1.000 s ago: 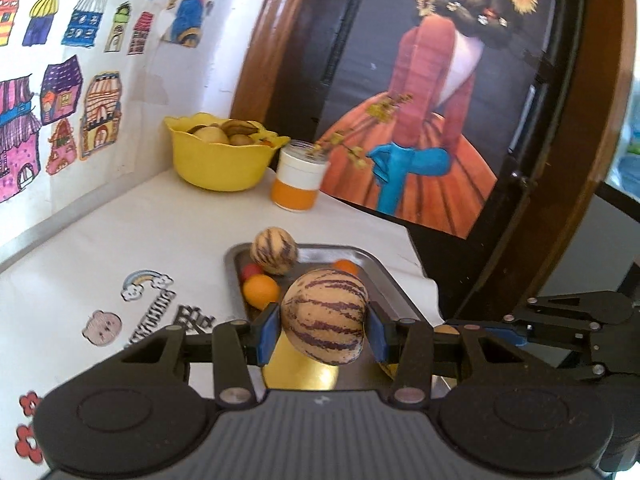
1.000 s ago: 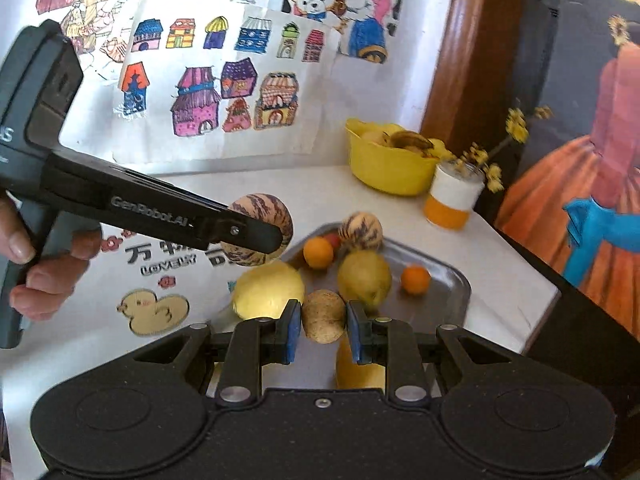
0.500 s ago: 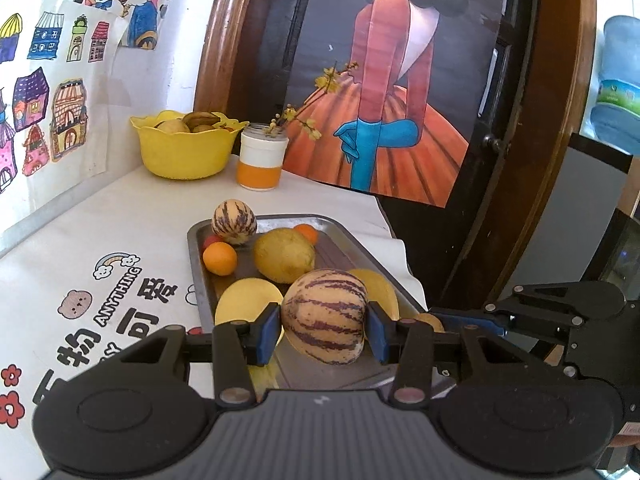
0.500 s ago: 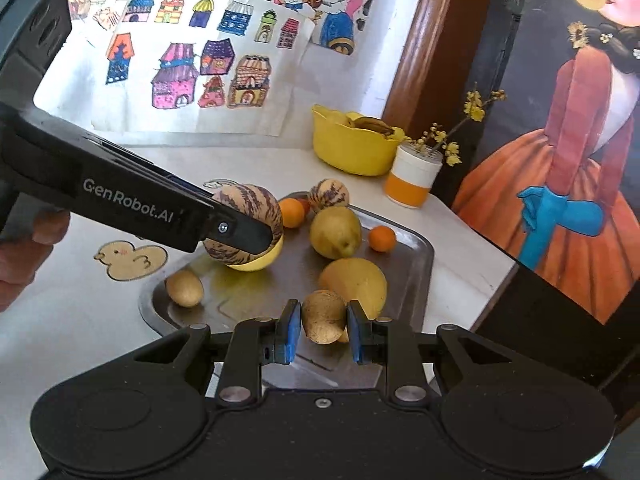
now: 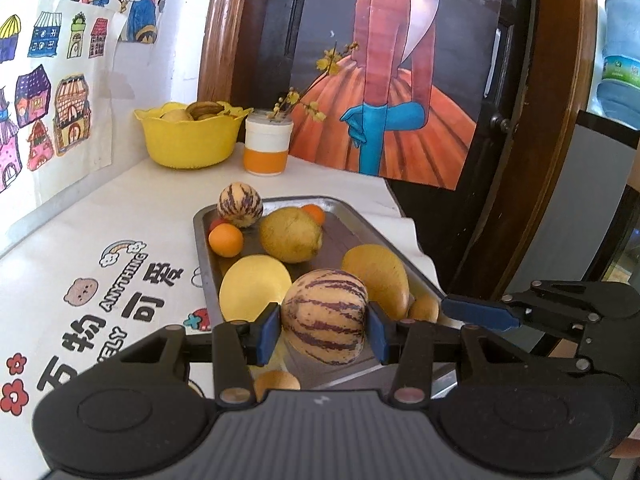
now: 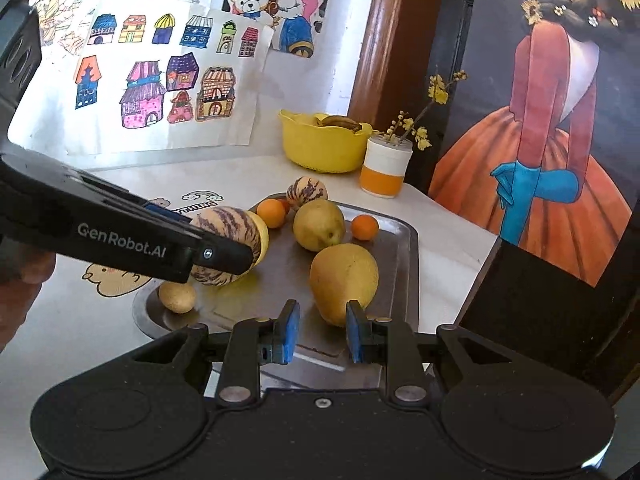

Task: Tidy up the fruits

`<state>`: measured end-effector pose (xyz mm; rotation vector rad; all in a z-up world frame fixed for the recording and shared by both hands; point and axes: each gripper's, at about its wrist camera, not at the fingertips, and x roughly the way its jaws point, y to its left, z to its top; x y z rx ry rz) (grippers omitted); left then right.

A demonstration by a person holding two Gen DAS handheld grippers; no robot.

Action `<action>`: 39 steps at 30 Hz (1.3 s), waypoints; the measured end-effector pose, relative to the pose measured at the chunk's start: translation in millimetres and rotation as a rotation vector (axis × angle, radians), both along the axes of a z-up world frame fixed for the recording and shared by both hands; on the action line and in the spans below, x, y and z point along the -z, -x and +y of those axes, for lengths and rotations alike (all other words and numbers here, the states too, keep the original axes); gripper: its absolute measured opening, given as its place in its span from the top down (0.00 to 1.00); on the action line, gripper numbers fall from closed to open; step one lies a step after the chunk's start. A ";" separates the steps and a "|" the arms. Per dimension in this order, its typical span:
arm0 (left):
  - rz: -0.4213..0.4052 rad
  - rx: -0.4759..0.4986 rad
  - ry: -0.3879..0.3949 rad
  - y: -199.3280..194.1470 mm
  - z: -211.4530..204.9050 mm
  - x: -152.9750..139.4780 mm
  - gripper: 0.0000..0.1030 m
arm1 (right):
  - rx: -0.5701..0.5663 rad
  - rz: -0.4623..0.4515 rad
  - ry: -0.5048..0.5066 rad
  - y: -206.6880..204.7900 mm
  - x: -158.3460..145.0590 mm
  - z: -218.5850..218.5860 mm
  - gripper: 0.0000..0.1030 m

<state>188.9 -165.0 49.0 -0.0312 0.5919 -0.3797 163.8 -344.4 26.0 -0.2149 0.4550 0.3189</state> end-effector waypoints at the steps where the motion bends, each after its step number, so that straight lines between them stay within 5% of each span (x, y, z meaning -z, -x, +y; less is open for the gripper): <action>1: 0.002 -0.004 -0.003 0.4 0.1 1.1 0.52 | 0.006 -0.002 -0.007 1.1 0.2 -1.1 0.73; 18: 0.025 -0.006 -0.032 6.8 -4.2 14.6 0.49 | 0.148 -0.035 -0.091 38.3 2.2 -21.2 0.42; 25: -0.043 -0.008 -0.009 18.6 -0.5 1.1 0.31 | 0.177 -0.051 -0.107 49.6 -3.5 -22.0 0.28; 32: -0.093 -0.080 0.027 31.4 18.2 -11.2 0.01 | 0.185 -0.084 -0.130 60.4 -14.3 -15.3 0.13; 39: -0.125 -0.167 0.050 41.4 43.1 -17.3 0.01 | 0.177 -0.119 -0.161 67.4 -24.8 -5.9 0.02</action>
